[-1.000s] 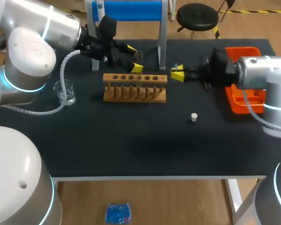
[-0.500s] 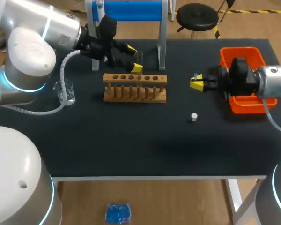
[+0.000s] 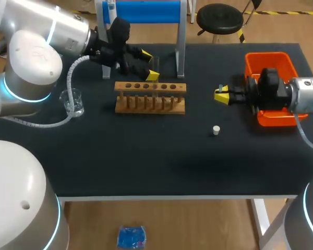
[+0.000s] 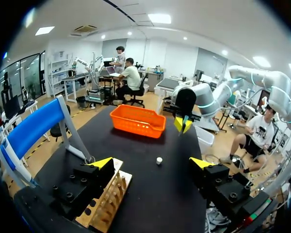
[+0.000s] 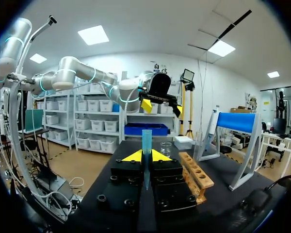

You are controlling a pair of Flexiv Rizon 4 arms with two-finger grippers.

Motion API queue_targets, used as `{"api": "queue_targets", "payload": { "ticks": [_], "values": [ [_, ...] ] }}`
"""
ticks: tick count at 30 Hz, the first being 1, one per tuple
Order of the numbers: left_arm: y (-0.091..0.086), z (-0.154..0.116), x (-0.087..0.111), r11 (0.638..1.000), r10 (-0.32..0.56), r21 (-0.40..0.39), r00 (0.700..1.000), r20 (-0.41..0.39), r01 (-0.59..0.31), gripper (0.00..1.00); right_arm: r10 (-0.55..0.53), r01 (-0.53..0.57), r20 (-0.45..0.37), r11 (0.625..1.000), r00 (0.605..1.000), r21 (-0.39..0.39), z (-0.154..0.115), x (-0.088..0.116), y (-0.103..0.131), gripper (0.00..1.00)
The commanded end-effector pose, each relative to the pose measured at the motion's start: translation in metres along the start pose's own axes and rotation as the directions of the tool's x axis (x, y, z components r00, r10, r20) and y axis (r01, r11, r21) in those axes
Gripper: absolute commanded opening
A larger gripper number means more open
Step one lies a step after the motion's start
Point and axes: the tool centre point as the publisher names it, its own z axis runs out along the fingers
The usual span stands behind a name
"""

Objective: Invert the test tube, pick up the pipette, mount the tip to pipette, aspirate from beaker and dispense into the tube, eject the tip, return the pipette, and cap with the stopper.

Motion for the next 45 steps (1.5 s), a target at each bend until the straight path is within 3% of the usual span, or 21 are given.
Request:
{"api": "queue_targets", "payload": {
  "ticks": [1, 25, 29, 35, 41, 45],
  "values": [
    [0.000, 0.000, -0.001, 1.000, 0.001, -0.001, 1.000, -0.003, -0.001, 1.00, -0.001, 0.001, 0.003, 1.000, 1.000, 0.000, 0.000, 0.001, 0.000, 0.00],
    [0.000, 0.000, -0.001, 1.000, 0.001, -0.001, 1.000, -0.003, -0.001, 1.00, -0.001, 0.001, 0.003, 1.000, 1.000, 0.000, 0.000, 0.001, 0.000, 0.00],
    [0.009, -0.025, -0.022, 1.000, -0.023, -0.004, 0.997, 0.069, 0.023, 1.00, -0.001, 0.001, 0.003, 1.000, 1.000, 0.000, 0.000, 0.001, 0.000, 0.00],
    [0.022, -0.089, -0.062, 0.998, -0.054, -0.012, 0.978, 0.200, 0.058, 1.00, -0.001, 0.001, 0.003, 1.000, 1.000, 0.000, 0.000, 0.001, 0.000, 0.00],
    [0.036, -0.143, -0.104, 0.993, -0.108, -0.020, 0.953, 0.283, 0.118, 1.00, -0.001, 0.001, 0.003, 1.000, 1.000, 0.000, 0.000, 0.001, 0.000, 0.00],
    [0.046, -0.166, -0.125, 0.985, -0.152, -0.024, 0.936, 0.319, 0.168, 1.00, -0.001, 0.001, 0.003, 1.000, 1.000, 0.000, 0.000, 0.001, 0.000, 0.00]
  ]
}}
